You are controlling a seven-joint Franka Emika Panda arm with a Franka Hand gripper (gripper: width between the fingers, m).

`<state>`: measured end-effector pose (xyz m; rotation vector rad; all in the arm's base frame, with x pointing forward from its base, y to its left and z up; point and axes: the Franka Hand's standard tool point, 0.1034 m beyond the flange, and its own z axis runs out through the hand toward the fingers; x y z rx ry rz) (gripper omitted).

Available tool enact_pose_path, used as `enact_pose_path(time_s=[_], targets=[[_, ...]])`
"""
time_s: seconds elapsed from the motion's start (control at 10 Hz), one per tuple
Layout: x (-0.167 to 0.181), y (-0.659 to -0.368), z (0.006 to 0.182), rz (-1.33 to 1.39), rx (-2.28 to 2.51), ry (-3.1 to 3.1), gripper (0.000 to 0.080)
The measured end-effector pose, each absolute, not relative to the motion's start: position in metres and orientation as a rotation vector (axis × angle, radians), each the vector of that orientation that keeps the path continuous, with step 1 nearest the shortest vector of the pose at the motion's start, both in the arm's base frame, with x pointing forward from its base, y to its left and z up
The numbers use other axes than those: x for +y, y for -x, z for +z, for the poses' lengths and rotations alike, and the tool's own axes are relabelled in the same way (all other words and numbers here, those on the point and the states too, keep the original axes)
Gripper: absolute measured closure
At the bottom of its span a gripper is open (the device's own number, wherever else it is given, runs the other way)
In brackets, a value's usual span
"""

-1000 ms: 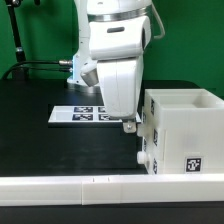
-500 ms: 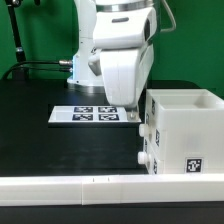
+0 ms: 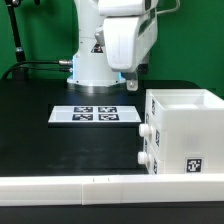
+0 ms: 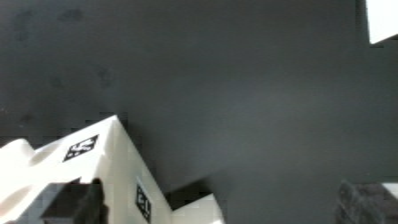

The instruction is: Assemble drawer

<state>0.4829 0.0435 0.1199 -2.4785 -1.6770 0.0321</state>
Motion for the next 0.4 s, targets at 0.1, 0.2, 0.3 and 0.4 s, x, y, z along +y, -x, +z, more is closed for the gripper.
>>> enact_pose_path(time_s=[0.1,0.2,0.3,0.4], targets=[[0.0432,-0.4826,0.1186,0.035,-1.674,2.478,0.0151],[0.0430,-0.4826,0.1185,0.035,-1.674,2.478,0.0151],[0.0428,-0.4825,0.1182,0.036,-1.673,2.478,0.0151],[0.0427,-0.4824,0.1181,0.036,-1.672,2.478,0.0151]])
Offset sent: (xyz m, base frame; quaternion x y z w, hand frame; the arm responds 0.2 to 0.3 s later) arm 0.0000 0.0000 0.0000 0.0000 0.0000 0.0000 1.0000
